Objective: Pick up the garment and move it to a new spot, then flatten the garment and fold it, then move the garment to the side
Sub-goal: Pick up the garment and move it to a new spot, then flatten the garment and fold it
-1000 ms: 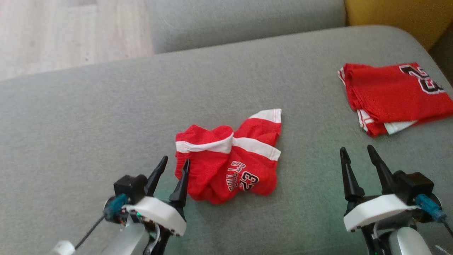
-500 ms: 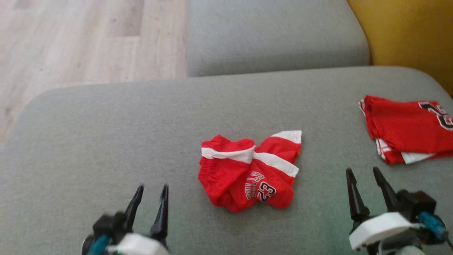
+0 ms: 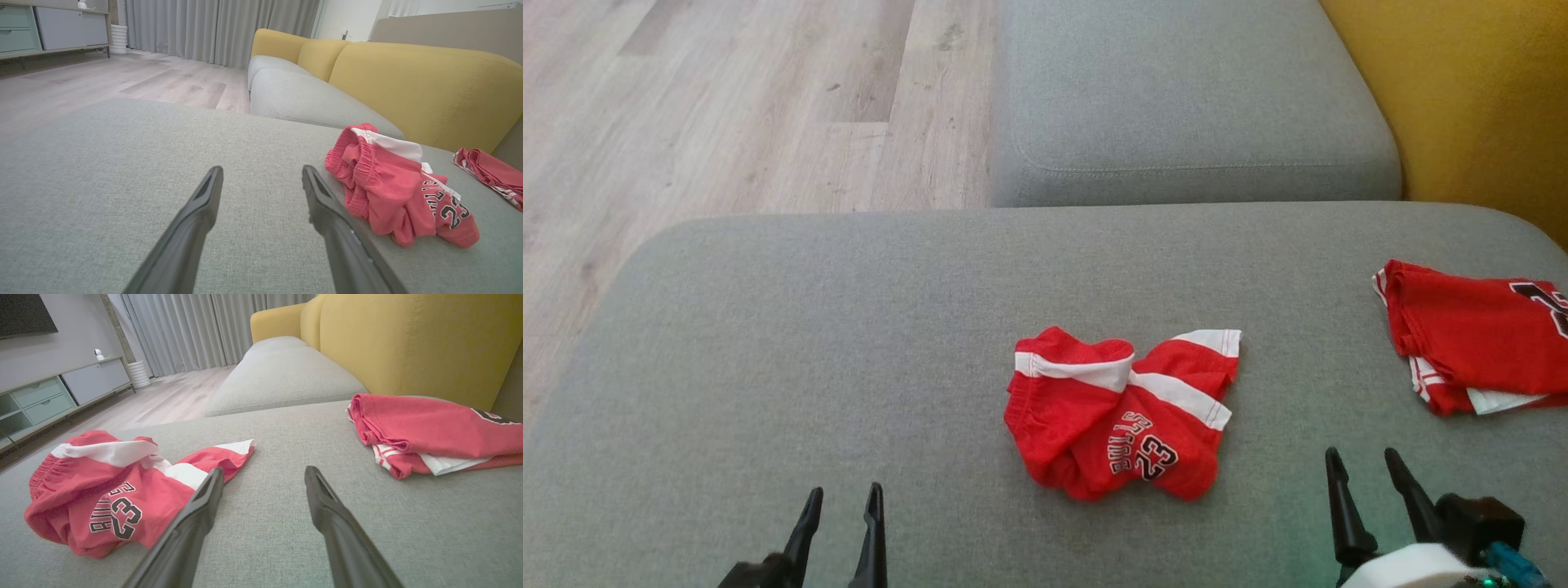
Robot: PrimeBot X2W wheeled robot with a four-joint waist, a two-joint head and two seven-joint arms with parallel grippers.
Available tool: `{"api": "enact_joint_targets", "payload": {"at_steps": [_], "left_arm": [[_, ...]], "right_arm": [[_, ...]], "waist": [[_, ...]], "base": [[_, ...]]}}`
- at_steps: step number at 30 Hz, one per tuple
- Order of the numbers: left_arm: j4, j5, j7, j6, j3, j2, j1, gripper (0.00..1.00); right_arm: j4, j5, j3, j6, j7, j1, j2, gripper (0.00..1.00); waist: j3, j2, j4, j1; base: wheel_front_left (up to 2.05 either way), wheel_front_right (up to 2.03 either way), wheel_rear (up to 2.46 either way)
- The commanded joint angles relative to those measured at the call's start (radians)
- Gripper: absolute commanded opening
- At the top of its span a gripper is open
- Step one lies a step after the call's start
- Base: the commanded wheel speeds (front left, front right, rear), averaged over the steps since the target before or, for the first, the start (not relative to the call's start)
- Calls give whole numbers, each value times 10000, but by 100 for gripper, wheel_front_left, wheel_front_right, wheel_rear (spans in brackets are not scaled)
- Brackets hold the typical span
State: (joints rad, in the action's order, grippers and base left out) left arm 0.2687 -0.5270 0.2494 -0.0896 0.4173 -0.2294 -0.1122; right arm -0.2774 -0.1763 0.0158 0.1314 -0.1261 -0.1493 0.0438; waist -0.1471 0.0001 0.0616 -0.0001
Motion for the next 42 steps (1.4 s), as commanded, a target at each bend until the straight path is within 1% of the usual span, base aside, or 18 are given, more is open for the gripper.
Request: {"api": "enact_joint_targets", "payload": {"at_steps": [1, 8, 14, 42], "left_arm": [[-359, 76, 124, -43, -431, -51, 424, 100], [-320, 124, 124, 9, -440, -1, 398, 100], [-255, 88, 124, 30, -444, 10, 451, 100], [-95, -12, 109, -140, -381, -124, 518, 100]], "right_arm": [[246, -68, -226, -7, -164, 381, 64, 100], [-301, 5, -344, -7, -307, 574, 64, 100], [-503, -22, -461, -7, -407, 728, 64, 100], [-219, 77, -468, -7, -410, 846, 64, 100]], "waist": [[-13, -1, 1, 1], [-26, -1, -26, 1], [18, -1, 19, 1], [83, -1, 41, 1]], "base": [[0, 0, 0], [0, 0, 0], [0, 0, 0], [0, 0, 0]]}}
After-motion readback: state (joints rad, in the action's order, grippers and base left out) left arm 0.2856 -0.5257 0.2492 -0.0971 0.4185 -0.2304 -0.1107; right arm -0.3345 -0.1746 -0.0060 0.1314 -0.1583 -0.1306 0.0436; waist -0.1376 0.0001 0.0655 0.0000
